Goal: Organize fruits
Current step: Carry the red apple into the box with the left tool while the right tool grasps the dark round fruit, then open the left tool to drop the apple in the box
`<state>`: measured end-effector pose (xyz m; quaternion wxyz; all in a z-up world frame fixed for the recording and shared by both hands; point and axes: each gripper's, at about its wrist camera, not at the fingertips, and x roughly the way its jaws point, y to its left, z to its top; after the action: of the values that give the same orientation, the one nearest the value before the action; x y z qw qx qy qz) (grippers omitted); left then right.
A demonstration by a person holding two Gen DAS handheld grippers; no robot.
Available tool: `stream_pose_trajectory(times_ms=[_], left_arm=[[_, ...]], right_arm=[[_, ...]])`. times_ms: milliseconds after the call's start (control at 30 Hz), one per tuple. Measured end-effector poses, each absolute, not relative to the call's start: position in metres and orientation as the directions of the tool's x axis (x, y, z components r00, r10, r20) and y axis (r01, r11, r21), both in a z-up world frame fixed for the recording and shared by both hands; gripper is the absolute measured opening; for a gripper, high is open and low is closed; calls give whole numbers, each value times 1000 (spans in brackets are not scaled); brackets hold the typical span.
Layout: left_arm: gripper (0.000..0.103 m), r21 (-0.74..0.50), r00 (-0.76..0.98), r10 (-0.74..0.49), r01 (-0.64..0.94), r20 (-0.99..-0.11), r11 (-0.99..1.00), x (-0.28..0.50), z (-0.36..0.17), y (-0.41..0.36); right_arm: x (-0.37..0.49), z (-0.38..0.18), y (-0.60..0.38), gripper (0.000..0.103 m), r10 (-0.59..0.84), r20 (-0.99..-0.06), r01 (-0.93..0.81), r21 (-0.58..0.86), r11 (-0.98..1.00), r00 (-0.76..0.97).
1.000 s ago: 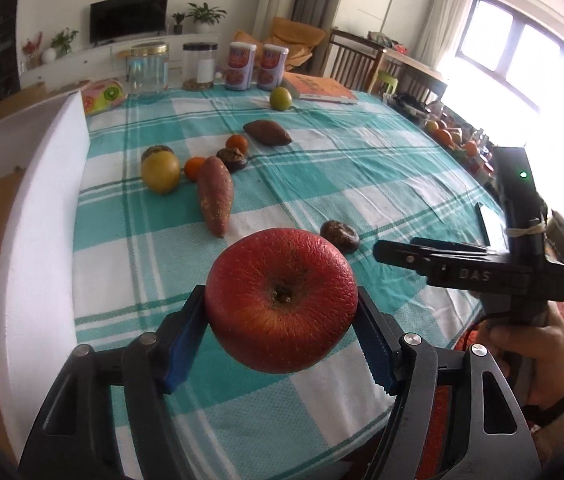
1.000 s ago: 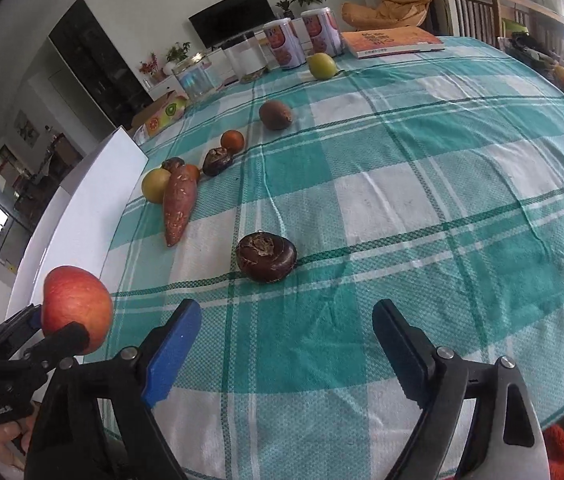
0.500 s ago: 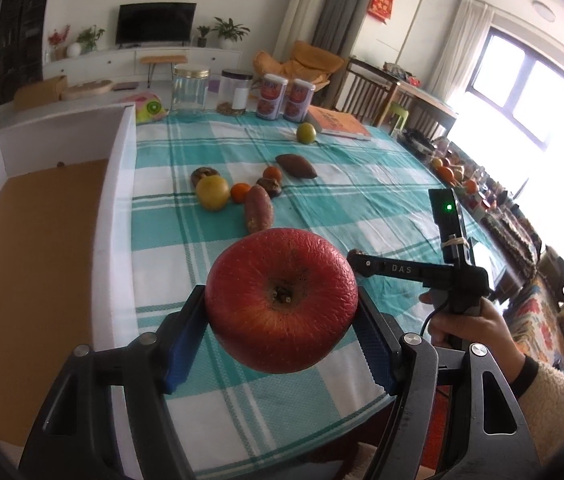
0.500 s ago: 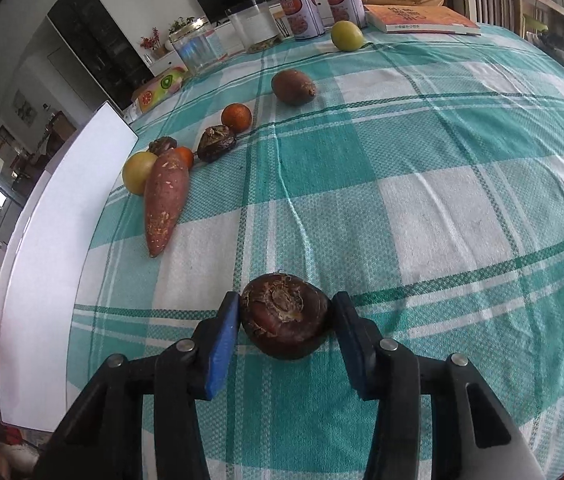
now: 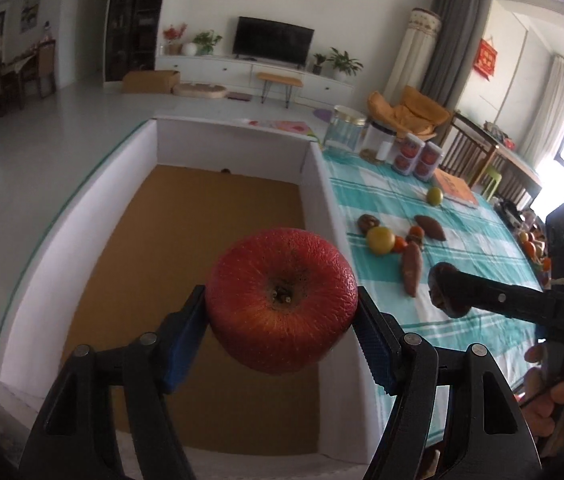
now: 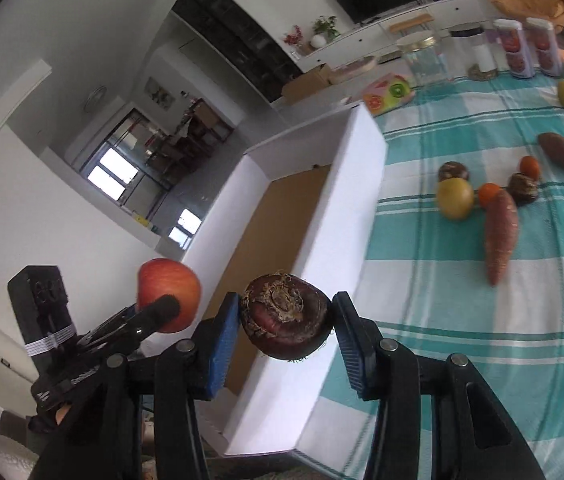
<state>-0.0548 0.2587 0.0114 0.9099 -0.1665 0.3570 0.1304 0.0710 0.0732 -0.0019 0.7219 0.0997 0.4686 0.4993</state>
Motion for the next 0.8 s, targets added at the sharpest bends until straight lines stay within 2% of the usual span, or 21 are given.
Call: stream_pose_trajectory(times_ms=[133, 333, 433, 500, 567, 600, 633, 700, 800], left_arm=[[72, -139, 637, 239, -483, -733, 864, -71, -13, 291], [73, -101, 557, 306, -583, -772, 806, -83, -41, 316], [73, -117, 537, 301, -611, -788, 783, -83, -51, 323], [74, -128, 541, 300, -617, -786, 776, -84, -54, 326], [80, -118, 567, 323, -605, -758, 787, -86, -47, 323], [90, -105, 581, 336, -595, -741, 797, -84, -41, 319], [96, -93, 598, 351, -585, -720, 806, -84, -34, 315], [96, -80, 634, 362, -558, -683, 826, -79, -22, 303], [96, -127, 700, 305, -492, -646, 862, -71, -7, 283]], right_arm=[[37, -13, 148, 47, 776, -630, -722, 552, 418, -32], [22, -44, 196, 47, 708, -705, -772, 473, 424, -43], [22, -50, 202, 49, 688, -725, -782, 437, 444, -14], [24, -49, 199, 56, 699, -715, -776, 443, 450, -4], [27, -44, 190, 73, 709, -704, -771, 434, 466, 32], [30, -41, 183, 75, 715, -697, -768, 429, 476, 54], [33, -37, 175, 76, 722, -687, -763, 426, 486, 77], [41, -29, 154, 78, 732, -669, -748, 420, 514, 127], [56, -19, 104, 90, 725, -644, -707, 393, 588, 245]])
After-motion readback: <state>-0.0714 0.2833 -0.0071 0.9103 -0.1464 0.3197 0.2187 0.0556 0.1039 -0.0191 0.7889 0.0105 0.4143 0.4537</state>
